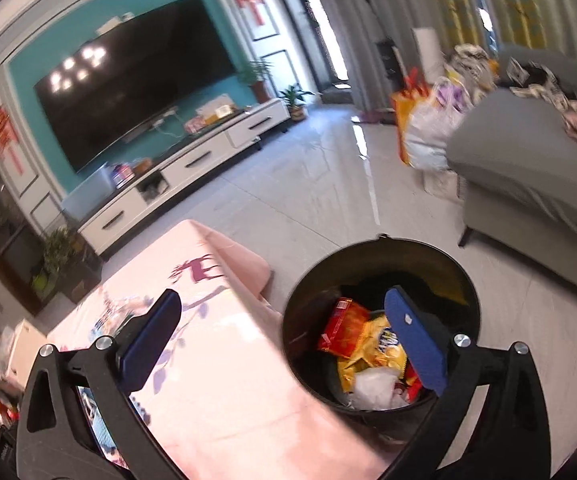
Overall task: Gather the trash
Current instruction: 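Swing both open tools back over the trash on the table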
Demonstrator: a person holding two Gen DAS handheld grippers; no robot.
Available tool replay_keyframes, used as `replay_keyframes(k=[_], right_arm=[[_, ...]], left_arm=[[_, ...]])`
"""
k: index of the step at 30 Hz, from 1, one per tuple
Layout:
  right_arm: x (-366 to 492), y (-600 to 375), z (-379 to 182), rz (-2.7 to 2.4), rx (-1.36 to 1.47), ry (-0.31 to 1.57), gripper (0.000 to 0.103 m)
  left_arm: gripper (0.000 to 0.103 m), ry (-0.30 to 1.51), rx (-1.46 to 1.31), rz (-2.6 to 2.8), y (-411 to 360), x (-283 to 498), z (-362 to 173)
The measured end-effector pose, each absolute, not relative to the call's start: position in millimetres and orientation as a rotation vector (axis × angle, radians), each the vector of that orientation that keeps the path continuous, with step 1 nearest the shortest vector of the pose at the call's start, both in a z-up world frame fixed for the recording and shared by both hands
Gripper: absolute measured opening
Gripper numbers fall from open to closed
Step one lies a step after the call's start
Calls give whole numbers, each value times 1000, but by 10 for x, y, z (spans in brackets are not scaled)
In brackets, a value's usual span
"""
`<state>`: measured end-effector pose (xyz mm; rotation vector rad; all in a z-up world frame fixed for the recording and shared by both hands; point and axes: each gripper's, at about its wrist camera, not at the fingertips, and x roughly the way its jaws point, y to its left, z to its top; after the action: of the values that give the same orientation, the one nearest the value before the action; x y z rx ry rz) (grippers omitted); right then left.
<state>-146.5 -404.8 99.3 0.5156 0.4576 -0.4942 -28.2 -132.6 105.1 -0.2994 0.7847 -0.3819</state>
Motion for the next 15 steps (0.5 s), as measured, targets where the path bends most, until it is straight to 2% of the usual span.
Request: replay_keyframes(k=[7, 15], right_arm=[[-1211, -3533, 1076, -428, 368, 480, 100], [-859, -2983, 895, -352, 290, 495, 100]], left_arm=[[100, 772, -296, -252, -432, -365, 1001], [100, 814, -279, -146, 131, -343, 594]])
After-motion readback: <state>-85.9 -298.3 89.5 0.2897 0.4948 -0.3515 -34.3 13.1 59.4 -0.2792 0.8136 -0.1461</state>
